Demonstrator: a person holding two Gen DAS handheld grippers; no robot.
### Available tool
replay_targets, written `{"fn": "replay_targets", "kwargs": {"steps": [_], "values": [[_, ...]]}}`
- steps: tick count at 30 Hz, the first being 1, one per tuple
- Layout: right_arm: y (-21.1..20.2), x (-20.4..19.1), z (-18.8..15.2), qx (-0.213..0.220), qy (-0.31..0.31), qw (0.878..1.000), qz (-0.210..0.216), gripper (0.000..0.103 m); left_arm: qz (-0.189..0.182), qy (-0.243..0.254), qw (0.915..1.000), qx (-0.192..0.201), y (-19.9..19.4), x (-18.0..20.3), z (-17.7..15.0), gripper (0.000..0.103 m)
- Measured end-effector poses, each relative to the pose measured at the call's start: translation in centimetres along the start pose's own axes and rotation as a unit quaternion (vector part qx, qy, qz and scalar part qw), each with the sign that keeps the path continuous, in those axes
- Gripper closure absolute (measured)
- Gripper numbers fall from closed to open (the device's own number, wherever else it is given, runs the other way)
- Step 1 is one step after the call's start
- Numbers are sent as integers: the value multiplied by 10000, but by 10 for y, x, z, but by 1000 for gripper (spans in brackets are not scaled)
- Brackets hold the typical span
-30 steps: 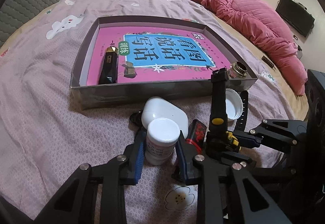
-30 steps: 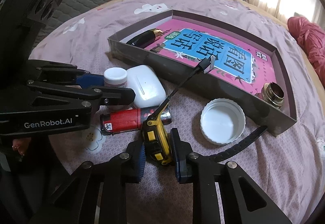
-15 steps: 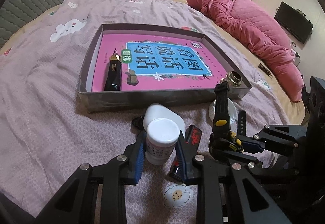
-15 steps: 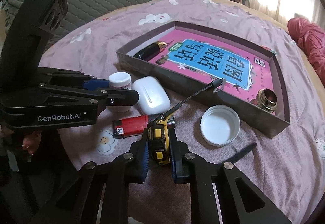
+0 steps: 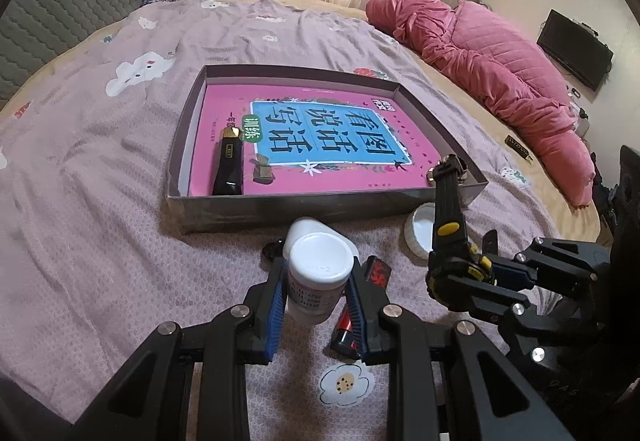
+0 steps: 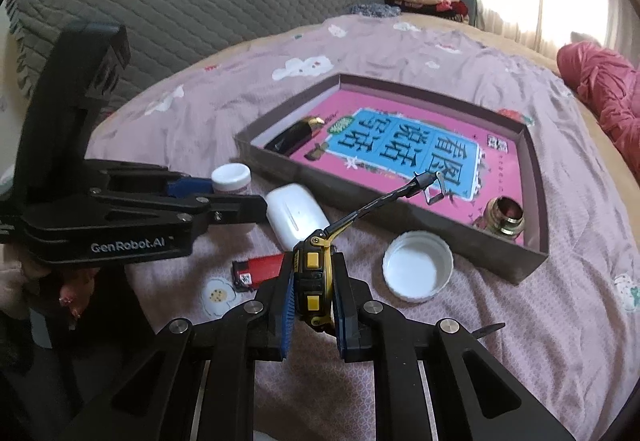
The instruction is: Organize rigid objects
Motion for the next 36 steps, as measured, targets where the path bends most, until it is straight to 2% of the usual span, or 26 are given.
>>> {"fn": "replay_targets", "kwargs": {"steps": [12, 20, 24, 28, 36], "values": [[-12, -1, 13, 335, -74, 9993, -130, 87, -58, 99, 9996, 262, -8, 4, 7, 75], [-17, 0, 28, 576, -132, 9980, -228, 87, 50, 178, 9991, 392, -9, 0, 14, 75], [-18, 7, 38, 694, 44, 9973, -220, 87, 93, 184, 9987, 459, -8, -3, 18, 75], [-18, 14, 47, 807, 119, 9964, -249, 87, 246, 417, 9976, 501, -4, -2, 25, 75], [-11, 27, 63, 923, 242, 9949, -315, 87, 236, 424, 9972, 573, 0, -6, 32, 75]]}}
Point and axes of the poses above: each gripper's, at about its wrist camera, not at the fingertips, and y roughly the way its jaws point, x to its right, z to its top, the point moved 3 cm from there along y, roughly the way its jaws point, and after that the axes turned 11 degrees about y, right-handed, at the moved point
